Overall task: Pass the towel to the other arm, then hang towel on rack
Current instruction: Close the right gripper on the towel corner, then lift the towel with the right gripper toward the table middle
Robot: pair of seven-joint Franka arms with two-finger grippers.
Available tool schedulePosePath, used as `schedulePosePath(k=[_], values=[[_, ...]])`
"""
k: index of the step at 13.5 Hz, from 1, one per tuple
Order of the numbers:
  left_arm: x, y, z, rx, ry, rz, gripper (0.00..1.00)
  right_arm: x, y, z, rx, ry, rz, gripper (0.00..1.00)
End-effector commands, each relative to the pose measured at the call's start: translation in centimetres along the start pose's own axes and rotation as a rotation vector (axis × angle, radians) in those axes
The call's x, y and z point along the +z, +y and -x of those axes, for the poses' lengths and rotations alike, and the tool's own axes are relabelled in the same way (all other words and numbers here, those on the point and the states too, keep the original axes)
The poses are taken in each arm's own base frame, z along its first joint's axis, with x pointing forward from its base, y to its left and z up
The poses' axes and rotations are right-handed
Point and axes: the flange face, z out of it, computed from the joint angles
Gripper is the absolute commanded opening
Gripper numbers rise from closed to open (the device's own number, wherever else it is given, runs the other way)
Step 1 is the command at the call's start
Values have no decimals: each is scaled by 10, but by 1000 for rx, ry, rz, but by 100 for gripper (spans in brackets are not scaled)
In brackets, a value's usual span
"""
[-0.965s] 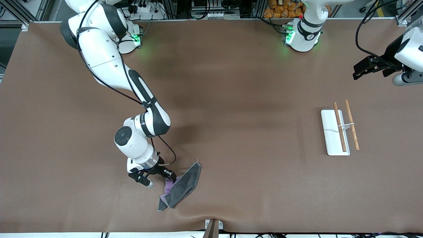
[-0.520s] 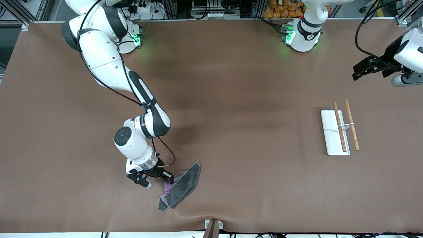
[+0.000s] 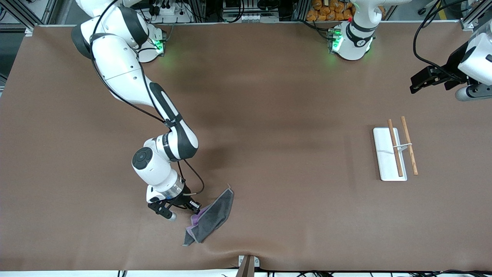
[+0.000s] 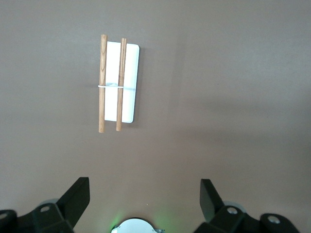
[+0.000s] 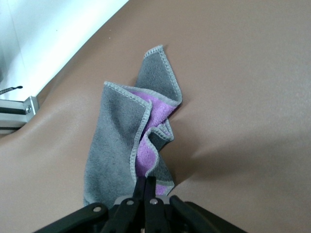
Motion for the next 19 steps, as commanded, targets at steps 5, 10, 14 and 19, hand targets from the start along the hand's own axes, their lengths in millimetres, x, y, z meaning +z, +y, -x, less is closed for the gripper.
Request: schedulePosePath(k=[5,10,14,19], values=[[-3,-5,-1,22,6,6,100,-32,-46,12,171,-101,-30,0],[-3,-6,-1,20,4,6,100,-80,-120,54,478,-212,-129,0],[-1,-6,-2,20,1,5,100,-131,-180,78,770,-332,-225,0],[13,-1,-13,26,-17,14,100,-232,-240,109,1048,-535,-302,0]])
